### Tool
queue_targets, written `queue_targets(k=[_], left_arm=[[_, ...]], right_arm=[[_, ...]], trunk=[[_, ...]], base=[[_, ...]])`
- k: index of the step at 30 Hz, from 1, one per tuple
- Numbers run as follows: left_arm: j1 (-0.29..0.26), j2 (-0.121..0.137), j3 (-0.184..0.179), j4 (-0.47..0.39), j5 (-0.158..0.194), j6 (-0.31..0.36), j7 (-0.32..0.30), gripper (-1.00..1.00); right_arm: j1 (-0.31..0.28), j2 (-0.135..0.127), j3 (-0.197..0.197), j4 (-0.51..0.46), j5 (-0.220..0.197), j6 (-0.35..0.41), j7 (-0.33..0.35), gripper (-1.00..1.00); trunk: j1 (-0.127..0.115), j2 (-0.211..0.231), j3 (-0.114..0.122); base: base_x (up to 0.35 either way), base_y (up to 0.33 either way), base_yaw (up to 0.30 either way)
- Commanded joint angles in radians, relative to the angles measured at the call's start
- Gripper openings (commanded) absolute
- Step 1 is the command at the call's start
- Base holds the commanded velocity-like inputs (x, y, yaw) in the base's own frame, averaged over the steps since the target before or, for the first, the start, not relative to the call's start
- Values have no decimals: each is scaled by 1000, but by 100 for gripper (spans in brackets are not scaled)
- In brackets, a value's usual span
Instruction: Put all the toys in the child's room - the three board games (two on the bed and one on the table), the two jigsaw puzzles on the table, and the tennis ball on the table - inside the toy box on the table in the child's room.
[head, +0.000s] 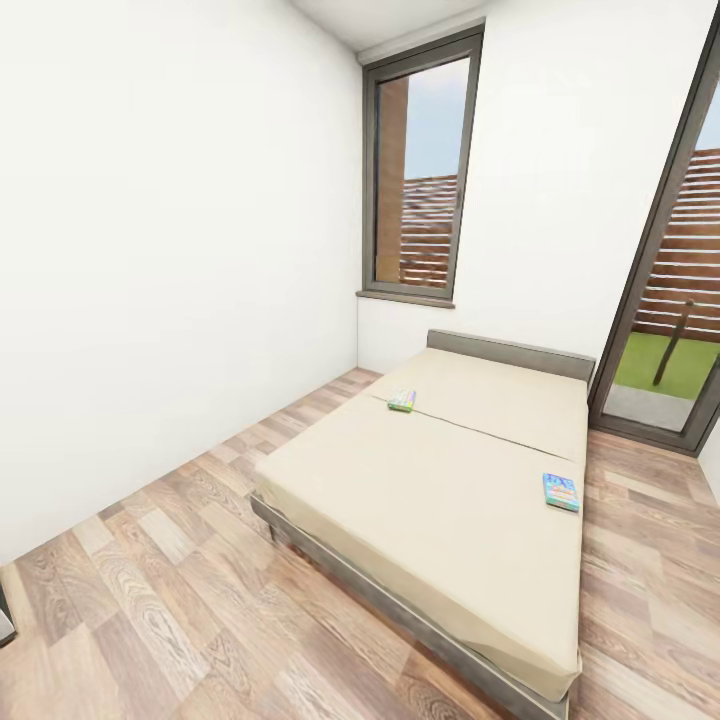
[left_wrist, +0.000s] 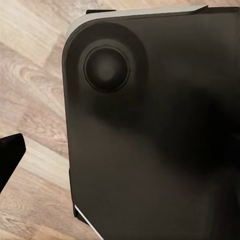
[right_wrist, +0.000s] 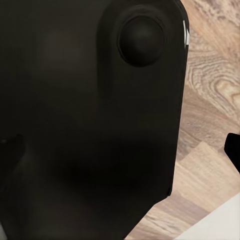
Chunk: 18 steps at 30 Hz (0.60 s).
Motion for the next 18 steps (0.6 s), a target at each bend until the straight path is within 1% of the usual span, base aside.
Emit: queue_targets(k=[1,9,14,18], left_arm=[[0,0,1,1,0,-3,0,100],[-1,0,-1,1,0,-3,0,100],[-1,-4,2,1,-2,-3,0,100],[-1,-4,-4,1,-3,-4,0,100]], right_arm=[[0,0,0,0,0,0,0,100],[0,3,-1,0,-6,1,0,100],[0,11,2,0,1,2,-2,100],[0,13,4,0,4,4,-2,100]], trunk=[[0,0,-1],[0,0,-1],[0,0,-1],[0,0,-1]], base=[[0,0,0],[0,0,0],[0,0,0],[0,0,0]])
